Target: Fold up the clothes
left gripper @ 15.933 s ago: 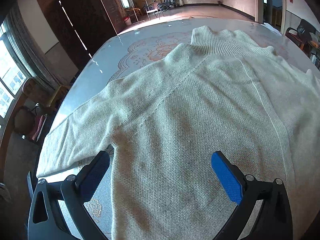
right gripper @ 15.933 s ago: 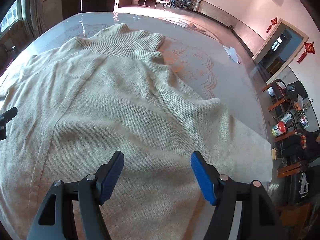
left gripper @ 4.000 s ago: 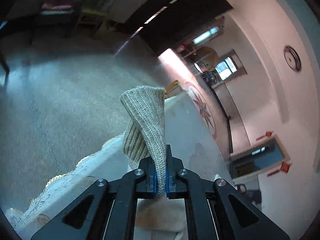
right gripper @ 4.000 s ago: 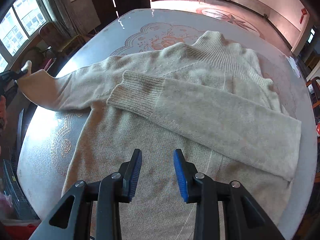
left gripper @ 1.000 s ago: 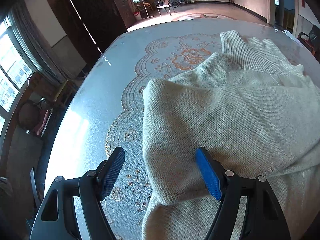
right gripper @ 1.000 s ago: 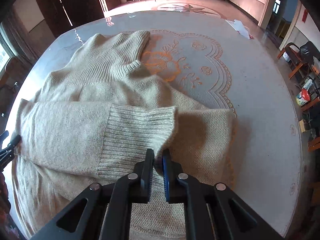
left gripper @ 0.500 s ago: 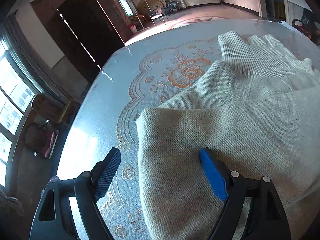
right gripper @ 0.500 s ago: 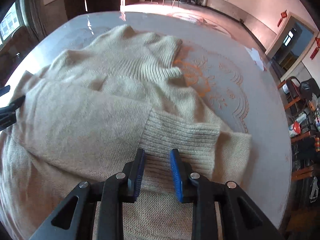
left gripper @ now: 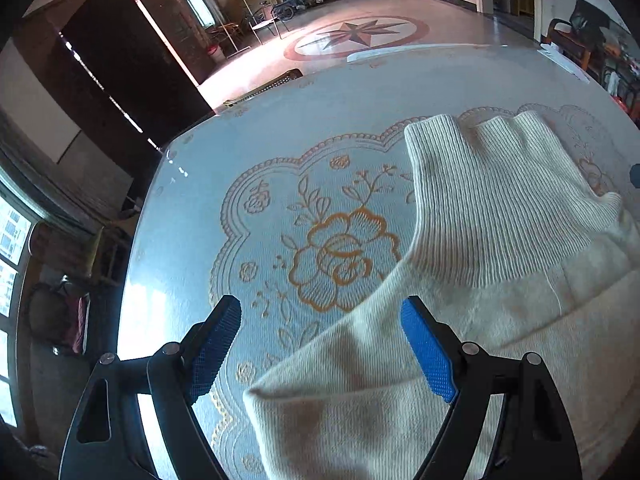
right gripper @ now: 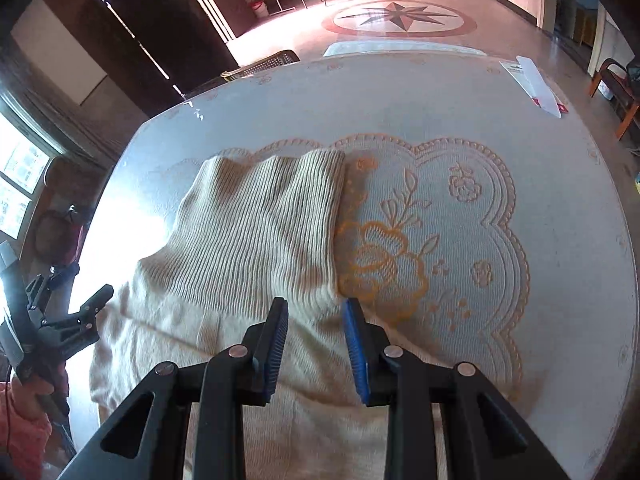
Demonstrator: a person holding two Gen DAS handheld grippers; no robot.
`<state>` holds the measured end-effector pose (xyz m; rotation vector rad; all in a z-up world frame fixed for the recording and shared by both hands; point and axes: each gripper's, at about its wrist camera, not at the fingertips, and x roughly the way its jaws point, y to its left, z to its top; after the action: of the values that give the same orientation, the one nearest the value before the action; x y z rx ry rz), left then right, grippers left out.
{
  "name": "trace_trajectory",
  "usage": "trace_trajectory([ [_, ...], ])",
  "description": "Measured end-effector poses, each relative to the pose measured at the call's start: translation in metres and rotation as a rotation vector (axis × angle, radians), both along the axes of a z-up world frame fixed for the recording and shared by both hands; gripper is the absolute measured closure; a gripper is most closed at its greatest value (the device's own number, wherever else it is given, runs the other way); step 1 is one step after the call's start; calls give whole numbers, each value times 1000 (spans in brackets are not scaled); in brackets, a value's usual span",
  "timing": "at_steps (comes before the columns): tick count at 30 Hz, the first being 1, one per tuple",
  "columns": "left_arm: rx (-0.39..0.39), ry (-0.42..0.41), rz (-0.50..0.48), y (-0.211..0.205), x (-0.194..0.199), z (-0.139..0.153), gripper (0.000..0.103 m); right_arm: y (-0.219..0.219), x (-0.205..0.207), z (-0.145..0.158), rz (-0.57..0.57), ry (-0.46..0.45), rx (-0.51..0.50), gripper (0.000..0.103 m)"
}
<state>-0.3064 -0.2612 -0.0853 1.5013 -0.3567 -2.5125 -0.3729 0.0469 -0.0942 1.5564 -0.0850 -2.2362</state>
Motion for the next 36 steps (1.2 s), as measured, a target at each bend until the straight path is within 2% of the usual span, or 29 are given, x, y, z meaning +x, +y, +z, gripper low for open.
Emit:
trace_trajectory([
  [5, 19, -3, -10, 6, -66, -5, 20, -16, -48, -15, 14, -39, -6, 75],
  [8, 52, -39, -24, 14, -97, -17, 20, -20, -73, -32, -11, -70, -11, 75],
  [12, 60, -62, -55, 21, -125, -34, 20, -22, -91, -47, -18, -92, -87, 75],
  [15, 108, -73, -79, 24, -136, -44, 20, -24, -97, -58, 0, -135, -177, 75],
  [20, 266, -61, -85, 17, -146, -49, 19, -21, -108, -67, -1, -168, -259, 74],
  [22, 306, -57, -81, 12, -146, -51, 19, -20, -109, -66, 5, -174, -243, 74],
  [24, 333, -55, -82, 8, -145, -51, 19, -12, -107, -56, -32, -98, -170, 74],
  [25, 348, -53, -81, 6, -145, -51, 19, -8, -108, -53, -34, -78, -165, 73],
  [29, 411, -42, -60, -5, -148, -51, 19, -2, -114, -59, 6, -145, -184, 73],
  [32, 460, -39, -72, -4, -150, -50, 19, -5, -111, -61, 41, -146, -205, 68],
  [34, 503, -45, -97, 2, -150, -49, 19, -8, -109, -61, 59, -142, -239, 59],
  [36, 512, -48, -117, 6, -151, -48, 19, -10, -106, -62, 81, -144, -257, 50],
])
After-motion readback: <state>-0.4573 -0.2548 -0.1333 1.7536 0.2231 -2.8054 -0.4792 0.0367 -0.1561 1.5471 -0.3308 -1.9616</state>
